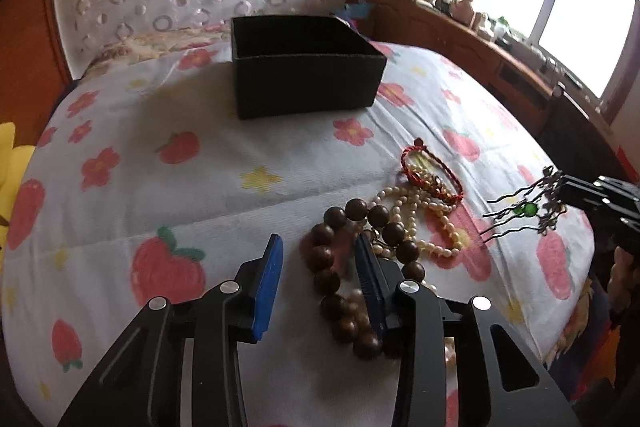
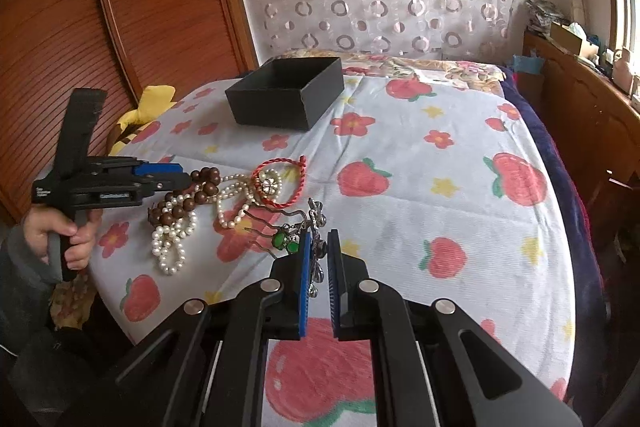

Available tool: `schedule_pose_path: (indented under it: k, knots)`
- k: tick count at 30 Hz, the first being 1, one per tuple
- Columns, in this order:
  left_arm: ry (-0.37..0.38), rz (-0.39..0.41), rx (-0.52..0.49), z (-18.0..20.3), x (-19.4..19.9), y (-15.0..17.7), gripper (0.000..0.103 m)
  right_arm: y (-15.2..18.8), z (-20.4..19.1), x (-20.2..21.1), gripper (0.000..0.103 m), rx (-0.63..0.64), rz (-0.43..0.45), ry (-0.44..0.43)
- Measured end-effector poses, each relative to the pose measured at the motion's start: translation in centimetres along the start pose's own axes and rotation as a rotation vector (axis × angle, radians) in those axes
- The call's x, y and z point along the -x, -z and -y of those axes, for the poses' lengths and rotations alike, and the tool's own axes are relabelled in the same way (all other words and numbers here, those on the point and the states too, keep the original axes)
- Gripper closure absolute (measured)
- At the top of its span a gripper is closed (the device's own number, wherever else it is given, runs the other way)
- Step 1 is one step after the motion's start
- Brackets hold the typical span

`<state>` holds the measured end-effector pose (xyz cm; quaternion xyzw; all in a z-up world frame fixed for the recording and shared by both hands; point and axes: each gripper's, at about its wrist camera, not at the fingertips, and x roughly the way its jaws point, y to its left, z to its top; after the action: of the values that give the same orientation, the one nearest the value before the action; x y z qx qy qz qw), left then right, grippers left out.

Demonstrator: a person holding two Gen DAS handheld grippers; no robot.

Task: Organize jewelry
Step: 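Lift brown bead bracelet with left tool while right tool holds the hairpins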

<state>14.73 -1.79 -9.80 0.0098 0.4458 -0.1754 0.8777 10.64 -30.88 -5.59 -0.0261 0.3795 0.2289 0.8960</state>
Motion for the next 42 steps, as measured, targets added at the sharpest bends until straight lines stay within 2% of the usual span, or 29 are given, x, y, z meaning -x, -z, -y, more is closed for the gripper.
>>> schedule_pose_path:
  k: [2, 4, 5, 6, 19, 29, 32, 37, 40, 42]
  knots:
    - [-0.008, -0.011, -0.008, 0.1, -0.4, -0.2, 0.071, 0.1, 0.0, 0.0, 0.094, 0.001, -0.002, 0.003]
    - [-0.016, -0.015, -0.013, 0.1, -0.6, -0.4, 0.080, 0.2, 0.0, -0.1, 0.094, 0.001, -0.004, -0.001]
    - [-0.016, -0.020, -0.011, 0.1, -0.8, -0.6, 0.088, 0.2, -0.1, -0.1, 0.094, 0.002, -0.004, -0.002]
    - [-0.007, -0.023, -0.008, 0.0, -0.9, -0.7, 0.090, 0.2, -0.1, -0.1, 0.094, 0.002, -0.005, -0.006]
    - [-0.018, -0.033, -0.040, 0.2, -1.4, -1.3, 0.090, 0.2, 0.4, -1.5, 0.093, -0.022, -0.027, -0.007]
    - [-0.007, 0.155, -0.045, 0.9, 4.8, -2.7, 0.091, -1.0, -1.6, 0.3, 0.094, 0.057, 0.021, -0.012]
    - [-0.003, 0.184, -0.062, 1.4, 6.2, -3.2, 0.091, -1.3, -1.4, 0.1, 0.094, 0.031, -0.015, -0.030]
    - [-0.017, 0.196, -0.084, 2.1, 6.7, -3.1, 0.091, -0.5, -0.6, -2.4, 0.093, 0.035, -0.120, 0.019]
    - [-0.011, 0.193, -0.081, 2.1, 6.6, -3.0, 0.091, 0.0, -0.2, -3.1, 0.094, 0.034, -0.150, 0.059]
    - [-0.013, 0.188, -0.082, 2.2, 6.4, -2.8, 0.091, 0.3, 0.4, -3.0, 0.093, 0.009, -0.149, 0.054]
